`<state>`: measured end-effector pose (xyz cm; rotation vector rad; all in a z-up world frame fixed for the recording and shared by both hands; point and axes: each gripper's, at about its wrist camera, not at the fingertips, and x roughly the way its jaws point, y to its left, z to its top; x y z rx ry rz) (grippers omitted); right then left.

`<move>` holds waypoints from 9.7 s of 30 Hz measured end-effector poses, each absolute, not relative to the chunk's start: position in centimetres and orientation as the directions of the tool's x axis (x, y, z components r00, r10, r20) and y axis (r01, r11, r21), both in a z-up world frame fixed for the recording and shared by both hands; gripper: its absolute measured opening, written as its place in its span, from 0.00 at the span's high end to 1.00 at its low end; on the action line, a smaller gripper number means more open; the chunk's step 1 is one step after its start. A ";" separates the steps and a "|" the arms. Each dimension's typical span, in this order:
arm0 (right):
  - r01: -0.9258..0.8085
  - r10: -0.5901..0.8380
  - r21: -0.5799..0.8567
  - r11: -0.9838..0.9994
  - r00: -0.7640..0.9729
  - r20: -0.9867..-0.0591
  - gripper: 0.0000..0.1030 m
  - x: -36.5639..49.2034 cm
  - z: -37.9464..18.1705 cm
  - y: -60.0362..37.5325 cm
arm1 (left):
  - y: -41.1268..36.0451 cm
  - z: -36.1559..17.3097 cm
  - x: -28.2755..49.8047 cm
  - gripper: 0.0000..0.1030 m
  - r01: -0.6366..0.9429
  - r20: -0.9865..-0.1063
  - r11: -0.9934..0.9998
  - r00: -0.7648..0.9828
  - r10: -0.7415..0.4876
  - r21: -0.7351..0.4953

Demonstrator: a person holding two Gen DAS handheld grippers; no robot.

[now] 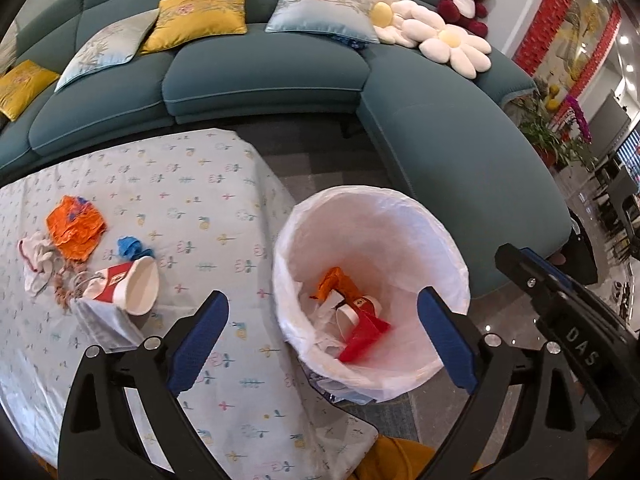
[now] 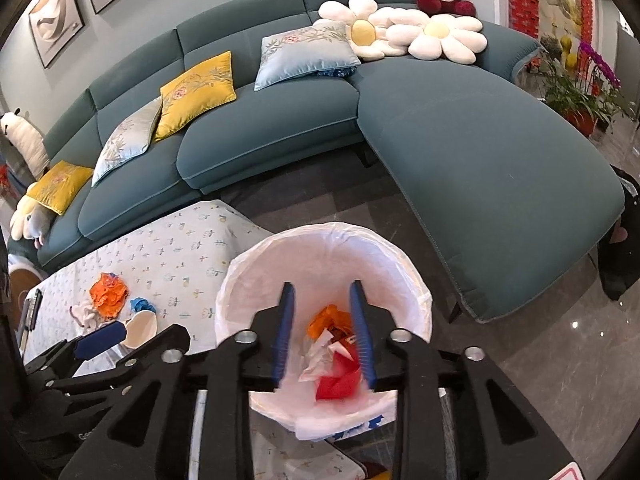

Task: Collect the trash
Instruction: 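Drop the red-and-white cup and red packet into the wastebasket with both tools, then return both tools to the table and grasp the grey cloth with the left tool, then grasp the second red-and-white cup with the right tool while the left tool lifts the grey cloth, then carry both tools over the wastebasket and open the left tool to drop the grey cloth, then open the right tool to drop the red-and-white cup into the wastebasket, then move both tools back to the white tissue and blue plastic piece, then grasp the white tissue with the left tool while the right tool grasps the blue plastic piece, then carry both tools over the wastebasket and open them to drop the tissue and blue piece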

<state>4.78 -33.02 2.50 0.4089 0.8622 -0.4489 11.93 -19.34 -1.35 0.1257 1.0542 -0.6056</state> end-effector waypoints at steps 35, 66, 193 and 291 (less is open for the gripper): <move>0.362 -0.099 0.125 0.924 0.542 -0.835 0.58 11.1 1.2 -19.9 | -3.2 -6.1 15.8 0.08 0.283 -0.890 0.947 0.375 -0.258 -0.155; 0.244 0.127 0.246 0.938 0.421 -0.898 0.58 18.9 -6.4 -11.8 | 3.5 -12.4 19.5 0.96 0.164 -0.921 0.951 0.251 -0.298 -0.262; 0.393 -0.053 0.217 0.893 0.571 -0.819 0.70 8.8 2.4 -23.1 | -9.1 -1.6 14.2 0.43 0.408 -0.848 0.897 0.404 -0.344 -0.170; 0.400 -0.101 0.199 0.895 0.615 -0.782 0.79 10.5 5.1 -24.3 | -10.5 5.3 15.5 0.90 0.499 -0.738 0.837 0.474 -0.481 -0.225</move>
